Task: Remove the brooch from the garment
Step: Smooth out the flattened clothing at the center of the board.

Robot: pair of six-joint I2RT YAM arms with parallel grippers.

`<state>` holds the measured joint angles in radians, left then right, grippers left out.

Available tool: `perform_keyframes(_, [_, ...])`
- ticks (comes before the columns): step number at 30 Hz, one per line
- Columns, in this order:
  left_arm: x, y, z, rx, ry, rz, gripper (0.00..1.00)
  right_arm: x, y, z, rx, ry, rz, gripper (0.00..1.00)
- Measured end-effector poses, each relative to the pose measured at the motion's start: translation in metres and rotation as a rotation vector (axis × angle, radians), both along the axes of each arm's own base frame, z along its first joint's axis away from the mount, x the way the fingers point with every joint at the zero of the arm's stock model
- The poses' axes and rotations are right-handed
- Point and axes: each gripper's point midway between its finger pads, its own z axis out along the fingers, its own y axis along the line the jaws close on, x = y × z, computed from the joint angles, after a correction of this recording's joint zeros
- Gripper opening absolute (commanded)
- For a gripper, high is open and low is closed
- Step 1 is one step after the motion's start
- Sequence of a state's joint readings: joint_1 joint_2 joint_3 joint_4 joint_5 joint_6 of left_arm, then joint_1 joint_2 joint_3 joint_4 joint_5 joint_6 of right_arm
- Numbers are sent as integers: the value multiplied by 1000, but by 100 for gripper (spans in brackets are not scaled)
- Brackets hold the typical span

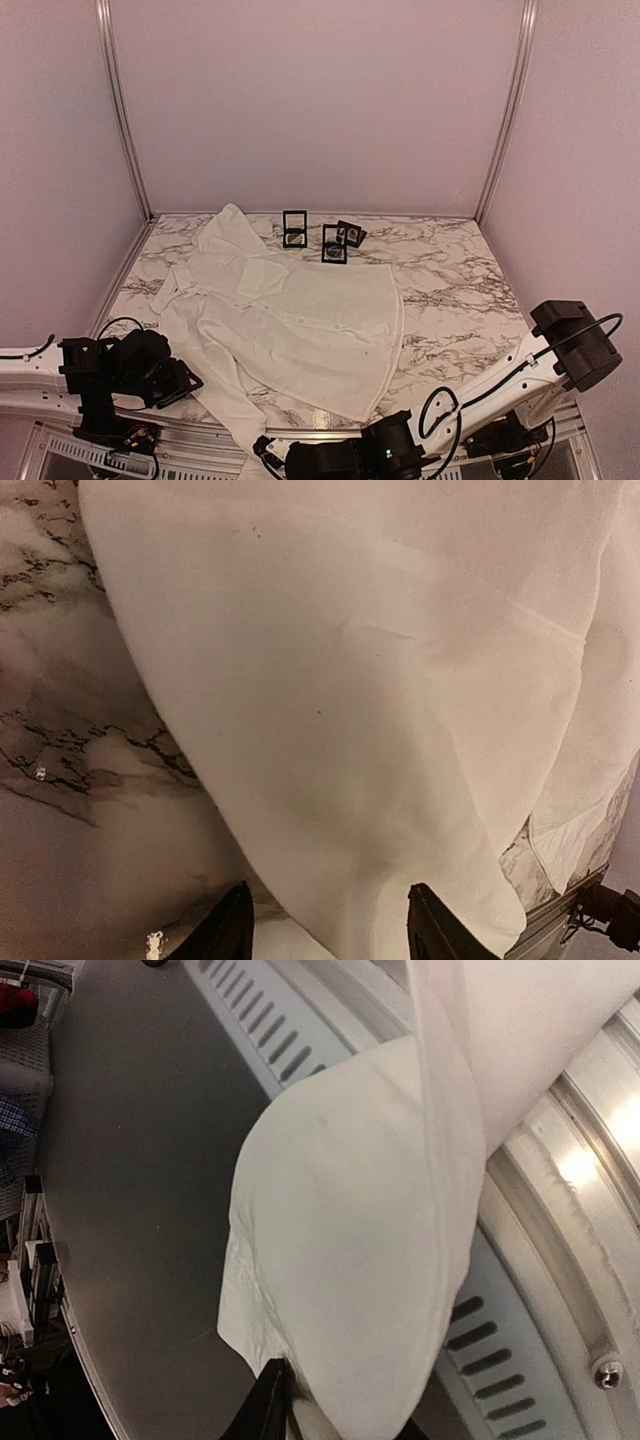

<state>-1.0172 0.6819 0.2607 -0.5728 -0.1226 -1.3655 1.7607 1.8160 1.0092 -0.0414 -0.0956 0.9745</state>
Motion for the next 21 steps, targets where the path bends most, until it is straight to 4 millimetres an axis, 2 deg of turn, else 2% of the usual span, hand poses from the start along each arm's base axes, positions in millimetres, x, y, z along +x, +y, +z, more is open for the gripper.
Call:
perform_keyframes(1, [-1, 0, -4, 2, 6, 2, 44, 0, 1, 1, 0, -1, 0, 19])
perform_keyframes(6, [0, -9, -4, -32, 3, 12, 3, 3, 2, 5, -14, -20, -12, 0])
perform_keyframes(7, [1, -10, -4, -35, 0, 18, 0, 4, 2, 5, -20, -30, -11, 0])
perform_keyframes(11, [7, -9, 7, -35, -36, 33, 0, 15, -7, 5, -107, -95, -37, 0])
perform_keyframes(15, [19, -15, 45, -75, -115, 46, 0, 39, -27, 12, -236, -227, -86, 0])
perform_keyframes(18, [27, -15, 72, -93, -165, 57, 0, 65, -54, 26, -362, -363, -144, 0])
perform_keyframes(21, [32, -12, 86, -80, -195, 65, 0, 99, -85, 48, -481, -514, -214, 0])
